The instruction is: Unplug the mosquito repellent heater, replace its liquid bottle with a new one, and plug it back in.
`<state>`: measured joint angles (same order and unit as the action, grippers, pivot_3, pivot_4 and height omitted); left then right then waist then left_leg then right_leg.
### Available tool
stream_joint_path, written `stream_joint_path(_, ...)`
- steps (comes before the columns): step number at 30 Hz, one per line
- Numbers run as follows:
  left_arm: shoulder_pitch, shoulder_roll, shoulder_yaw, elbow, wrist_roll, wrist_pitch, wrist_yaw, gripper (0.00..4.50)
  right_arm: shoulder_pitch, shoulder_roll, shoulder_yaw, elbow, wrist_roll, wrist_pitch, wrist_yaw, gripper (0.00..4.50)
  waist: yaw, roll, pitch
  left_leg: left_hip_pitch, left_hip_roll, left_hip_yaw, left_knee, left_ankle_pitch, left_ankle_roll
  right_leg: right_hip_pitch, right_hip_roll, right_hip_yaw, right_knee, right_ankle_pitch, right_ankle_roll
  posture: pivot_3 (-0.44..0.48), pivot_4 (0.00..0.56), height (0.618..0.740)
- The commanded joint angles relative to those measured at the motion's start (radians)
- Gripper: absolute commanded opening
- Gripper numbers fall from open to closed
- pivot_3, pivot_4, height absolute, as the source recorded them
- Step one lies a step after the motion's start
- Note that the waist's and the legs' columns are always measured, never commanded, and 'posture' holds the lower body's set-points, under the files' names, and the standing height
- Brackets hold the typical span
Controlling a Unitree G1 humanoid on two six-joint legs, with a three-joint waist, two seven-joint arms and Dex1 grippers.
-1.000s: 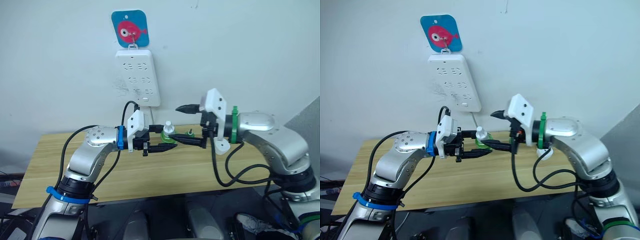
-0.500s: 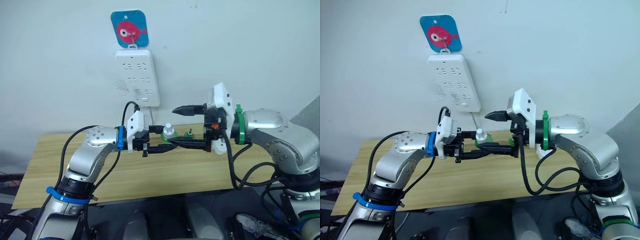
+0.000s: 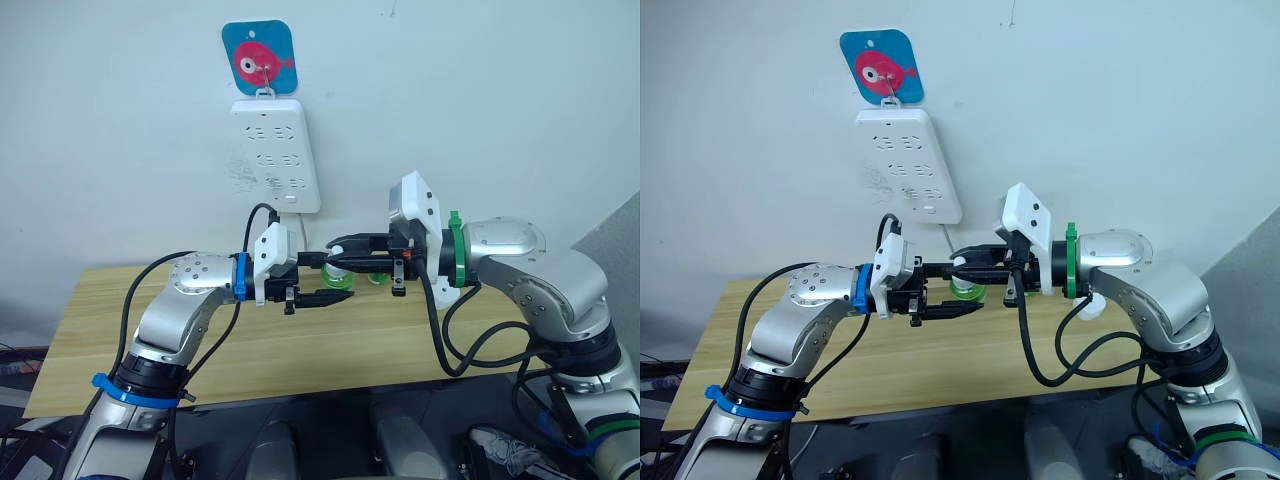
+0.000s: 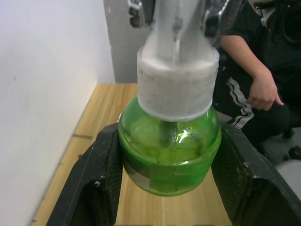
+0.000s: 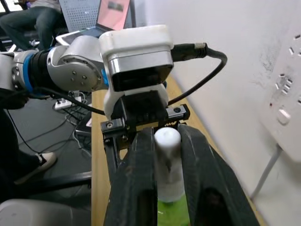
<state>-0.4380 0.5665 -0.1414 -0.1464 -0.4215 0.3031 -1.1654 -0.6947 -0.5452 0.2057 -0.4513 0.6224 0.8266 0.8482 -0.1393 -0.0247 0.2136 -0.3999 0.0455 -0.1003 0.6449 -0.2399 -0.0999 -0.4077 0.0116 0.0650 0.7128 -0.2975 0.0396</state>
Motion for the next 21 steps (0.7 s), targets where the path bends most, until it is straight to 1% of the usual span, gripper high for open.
stream_joint_path(1,-0.003,0.006,0.024,-0.019,-0.008,0.009,0.02,2.31,-0.043,0.014,-0.084,-0.023,0.075,0.0,0.01,0.34,0.0,0.0,0.0,0.0,0.0,0.0,0.0,0.0,0.0,0.0,0.0,0.0,0.0,0.0,0.0,-0.156,0.159,0.725)
stream_joint_path(4,0.013,0.03,0.028,0.004,0.01,0.015,0.023,2.31,-0.078,0.038,-0.151,-0.024,0.143,0.019,-0.025,0.34,0.0,0.0,0.0,0.0,0.0,0.0,0.0,0.0,0.0,0.0,0.0,0.0,0.0,0.0,0.0,-0.156,0.162,0.725)
stream_joint_path(8,0.072,0.097,0.013,0.034,0.059,-0.02,-0.008,2.31,-0.087,0.055,-0.203,-0.023,0.153,0.017,-0.093,0.34,-0.003,0.001,0.001,0.001,0.0,0.0,-0.001,0.0,0.0,0.0,0.0,0.0,0.0,0.0,0.0,-0.153,0.168,0.725)
stream_joint_path(11,0.118,0.15,0.015,0.056,0.089,-0.031,-0.021,2.31,0.022,0.017,-0.145,-0.039,0.041,-0.061,-0.099,0.34,0.002,0.001,0.001,0.0,0.0,0.0,-0.001,0.0,0.0,-0.001,0.0,0.0,0.0,0.0,-0.001,-0.149,0.178,0.725)
stream_joint_path(13,0.167,0.195,0.021,0.067,0.118,-0.05,-0.028,2.31,0.197,0.041,-0.057,0.011,-0.122,-0.222,-0.152,0.34,0.005,0.0,0.0,0.0,0.0,0.0,-0.002,0.0,0.0,-0.001,0.0,0.0,-0.001,0.0,-0.001,-0.137,0.185,0.725)
stream_joint_path(15,0.2,0.222,0.025,0.068,0.134,-0.072,-0.03,2.31,0.314,0.068,0.019,0.082,-0.253,-0.382,-0.176,0.34,0.006,0.001,0.002,0.0,0.001,0.0,-0.003,-0.001,0.001,0.0,0.0,0.0,-0.002,-0.001,-0.001,-0.127,0.193,0.725)
stream_joint_path(16,0.212,0.231,0.028,0.065,0.14,-0.082,-0.031,2.31,0.349,0.082,0.044,0.117,-0.296,-0.445,-0.179,0.34,0.006,0.002,0.003,0.0,0.0,0.001,-0.003,-0.001,0.001,-0.001,0.0,0.001,-0.002,-0.001,-0.001,-0.123,0.195,0.725)
stream_joint_path(18,0.24,0.246,0.041,0.044,0.134,-0.076,-0.028,2.31,0.413,0.134,0.09,0.255,-0.391,-0.59,-0.212,0.34,0.006,0.003,0.005,0.0,0.0,0.004,-0.002,-0.001,0.001,-0.002,0.0,0.004,-0.001,-0.001,-0.001,-0.107,0.205,0.725)
stream_joint_path(21,0.27,0.262,0.059,0.009,0.121,-0.059,-0.026,2.31,0.437,0.199,0.104,0.451,-0.473,-0.736,-0.251,0.34,0.006,0.003,0.005,0.001,0.001,0.005,-0.002,-0.001,0.001,-0.002,0.0,0.005,0.0,-0.001,-0.001,-0.084,0.218,0.725)
